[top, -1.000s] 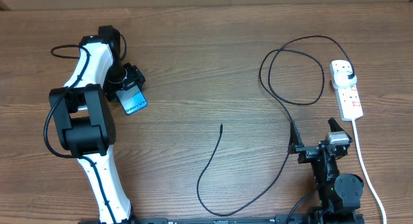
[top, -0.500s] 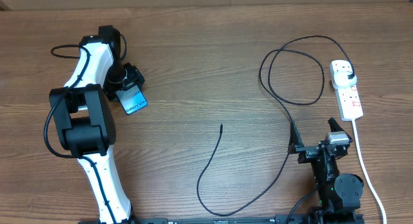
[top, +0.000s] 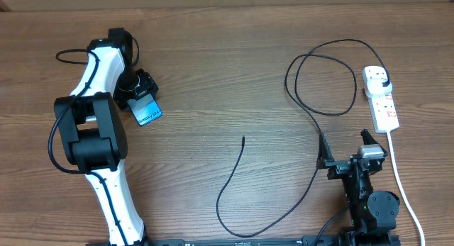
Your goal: Plug charger to phone and switch on socket
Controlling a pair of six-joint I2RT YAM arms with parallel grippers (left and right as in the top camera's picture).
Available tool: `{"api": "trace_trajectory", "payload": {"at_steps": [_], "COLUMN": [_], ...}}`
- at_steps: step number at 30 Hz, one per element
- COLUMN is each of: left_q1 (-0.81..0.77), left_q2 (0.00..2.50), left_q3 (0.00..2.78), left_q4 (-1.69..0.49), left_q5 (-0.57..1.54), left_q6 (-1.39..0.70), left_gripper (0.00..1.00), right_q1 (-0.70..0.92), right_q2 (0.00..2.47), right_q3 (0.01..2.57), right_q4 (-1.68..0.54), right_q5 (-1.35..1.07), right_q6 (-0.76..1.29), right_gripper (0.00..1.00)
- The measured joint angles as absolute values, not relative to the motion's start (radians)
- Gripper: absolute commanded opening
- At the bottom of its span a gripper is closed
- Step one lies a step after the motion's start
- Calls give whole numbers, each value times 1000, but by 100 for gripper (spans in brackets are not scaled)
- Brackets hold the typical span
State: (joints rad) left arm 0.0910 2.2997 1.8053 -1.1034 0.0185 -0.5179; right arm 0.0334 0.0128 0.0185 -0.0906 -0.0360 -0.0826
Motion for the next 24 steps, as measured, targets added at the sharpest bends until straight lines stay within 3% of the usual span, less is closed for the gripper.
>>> {"api": "trace_trajectory", "payload": {"at_steps": [5,8,9,10,24], "left_q1": [91,91,91,91,91], "left_q2": [2300,2300,2300,2300,2300], "left_q3": [1805,1805,1805,1805,1808], "left_q4": [-1103,-1103,-1103,-1103,-1105], "left_q5": [19,19,19,19,19], "left_q6": [-518,-518,-518,-518,-518], "left_gripper": [43,21,9,4,4], "right_q1": [33,33,34,33,34], "right_q2": [13,13,13,13,13], "right_q3": [19,19,19,19,19], "right_q4": [-90,-90,-90,-90,-90], "right_q5": [-36,-36,-36,-36,-36], "right_q6": [-83,-83,-82,-83,-82], "right_gripper": [100,100,100,100,100]}}
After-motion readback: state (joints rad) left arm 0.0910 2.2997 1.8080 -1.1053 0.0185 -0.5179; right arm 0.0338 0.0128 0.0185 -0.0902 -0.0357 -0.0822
